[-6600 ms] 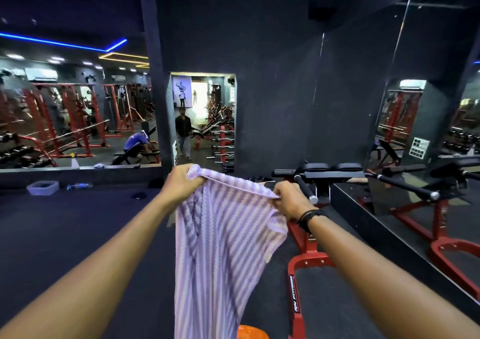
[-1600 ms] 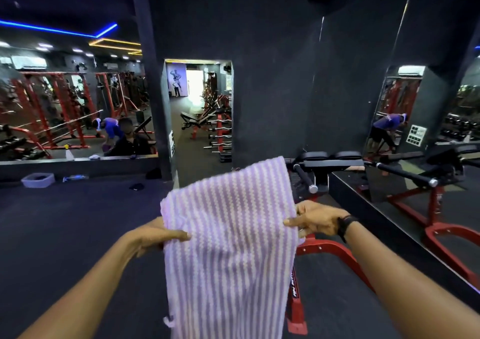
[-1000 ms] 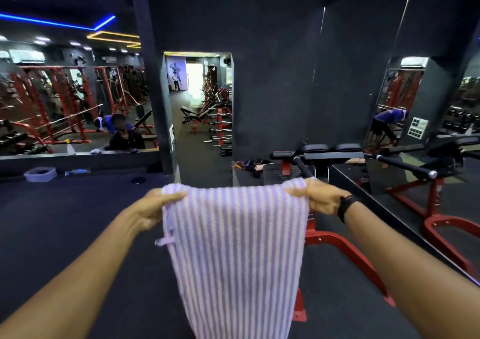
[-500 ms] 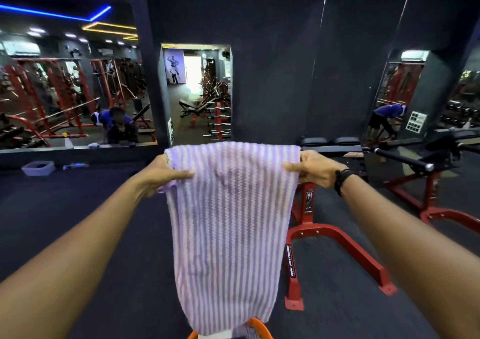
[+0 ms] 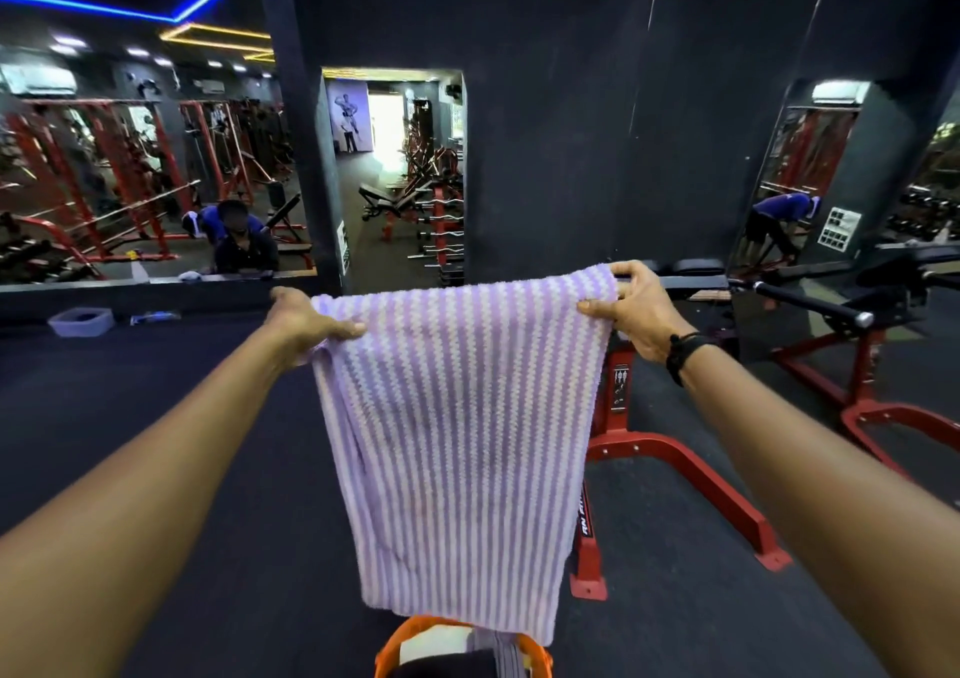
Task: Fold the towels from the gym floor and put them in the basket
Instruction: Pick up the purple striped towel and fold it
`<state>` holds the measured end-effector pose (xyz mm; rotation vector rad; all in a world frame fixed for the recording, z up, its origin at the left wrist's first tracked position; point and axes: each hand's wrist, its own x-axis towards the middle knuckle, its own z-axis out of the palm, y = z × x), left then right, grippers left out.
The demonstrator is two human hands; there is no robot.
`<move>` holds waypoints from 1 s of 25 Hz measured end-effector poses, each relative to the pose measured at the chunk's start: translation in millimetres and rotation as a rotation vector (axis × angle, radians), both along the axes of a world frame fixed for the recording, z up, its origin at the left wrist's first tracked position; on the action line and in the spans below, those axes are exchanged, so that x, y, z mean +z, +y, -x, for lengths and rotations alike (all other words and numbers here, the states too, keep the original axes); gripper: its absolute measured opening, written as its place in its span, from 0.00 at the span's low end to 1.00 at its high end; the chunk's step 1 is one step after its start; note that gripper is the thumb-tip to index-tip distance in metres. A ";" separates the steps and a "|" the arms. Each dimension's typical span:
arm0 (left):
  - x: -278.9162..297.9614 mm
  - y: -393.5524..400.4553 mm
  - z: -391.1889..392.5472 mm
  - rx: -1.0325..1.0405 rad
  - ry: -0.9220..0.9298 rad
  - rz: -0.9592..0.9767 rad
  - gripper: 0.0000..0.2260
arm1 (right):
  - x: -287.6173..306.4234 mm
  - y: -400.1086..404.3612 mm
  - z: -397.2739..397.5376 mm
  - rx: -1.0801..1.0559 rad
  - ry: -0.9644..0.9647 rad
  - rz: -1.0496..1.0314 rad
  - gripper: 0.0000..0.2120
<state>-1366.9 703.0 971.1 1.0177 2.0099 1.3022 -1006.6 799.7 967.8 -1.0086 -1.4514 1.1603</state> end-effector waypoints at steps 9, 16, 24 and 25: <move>-32.8 -2.0 10.2 -0.180 0.645 0.135 0.07 | -35.5 14.9 -7.9 -0.225 -0.810 -0.386 0.06; 7.3 -16.8 3.6 -0.716 0.323 0.123 0.07 | -2.1 10.3 -23.8 0.308 -0.642 -0.192 0.10; -44.2 -37.2 -15.9 -0.621 -0.307 0.095 0.49 | -46.3 -1.8 -15.0 0.479 -0.358 0.293 0.48; -41.5 -35.2 -17.1 -0.588 -0.335 0.074 0.49 | -42.8 -1.4 -15.0 0.453 -0.328 0.292 0.48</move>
